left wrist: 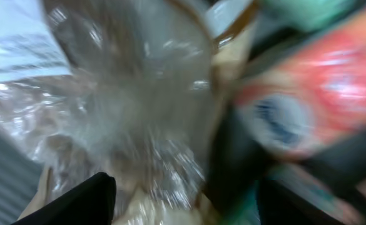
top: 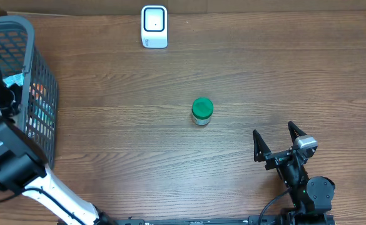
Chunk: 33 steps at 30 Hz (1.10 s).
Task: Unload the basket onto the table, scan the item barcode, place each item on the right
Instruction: 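Reach the left gripper into the basket and grasp the clear snack bag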
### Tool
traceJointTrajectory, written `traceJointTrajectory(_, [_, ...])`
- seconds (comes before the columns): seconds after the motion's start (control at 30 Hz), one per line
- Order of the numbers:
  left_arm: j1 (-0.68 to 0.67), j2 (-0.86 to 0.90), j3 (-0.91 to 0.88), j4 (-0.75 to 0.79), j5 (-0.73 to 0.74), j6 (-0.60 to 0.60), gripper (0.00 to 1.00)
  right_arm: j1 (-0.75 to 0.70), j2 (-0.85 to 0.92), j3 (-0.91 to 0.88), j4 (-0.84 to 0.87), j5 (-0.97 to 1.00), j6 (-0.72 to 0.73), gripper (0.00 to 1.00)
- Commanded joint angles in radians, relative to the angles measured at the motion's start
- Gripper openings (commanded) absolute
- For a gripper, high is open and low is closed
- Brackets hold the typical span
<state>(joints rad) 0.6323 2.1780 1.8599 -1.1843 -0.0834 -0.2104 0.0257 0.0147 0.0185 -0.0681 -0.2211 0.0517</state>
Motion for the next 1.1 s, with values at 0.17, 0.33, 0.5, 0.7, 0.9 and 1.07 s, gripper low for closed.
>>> traceJointTrajectory(0.17, [0.01,0.055,-0.006,-0.027,-0.11,-0.026,0.72,-0.005,-0.012,-0.01,0.006,-0.001,0.004,1.0])
traceJointTrajectory(0.33, [0.01,0.055,-0.006,-0.034,-0.112,-0.025,0.44,-0.005,-0.012,-0.01,0.006,-0.001,0.004,1.0])
traceJointTrajectory(0.5, [0.01,0.055,-0.005,-0.063,-0.163,-0.025,0.04,-0.005,-0.012,-0.01,0.006,-0.001,0.004,1.0])
traceJointTrajectory(0.7, [0.01,0.043,0.068,-0.14,-0.179,-0.068,0.04,-0.005,-0.012,-0.01,0.006,-0.001,0.004,1.0])
traceJointTrajectory(0.9, [-0.011,-0.002,0.289,-0.264,-0.179,-0.072,0.04,-0.005,-0.012,-0.01,0.006,-0.001,0.004,1.0])
traceJointTrajectory(1.07, [-0.043,-0.082,0.461,-0.329,-0.179,-0.082,0.04,-0.005,-0.012,-0.01,0.006,-0.001,0.004,1.0])
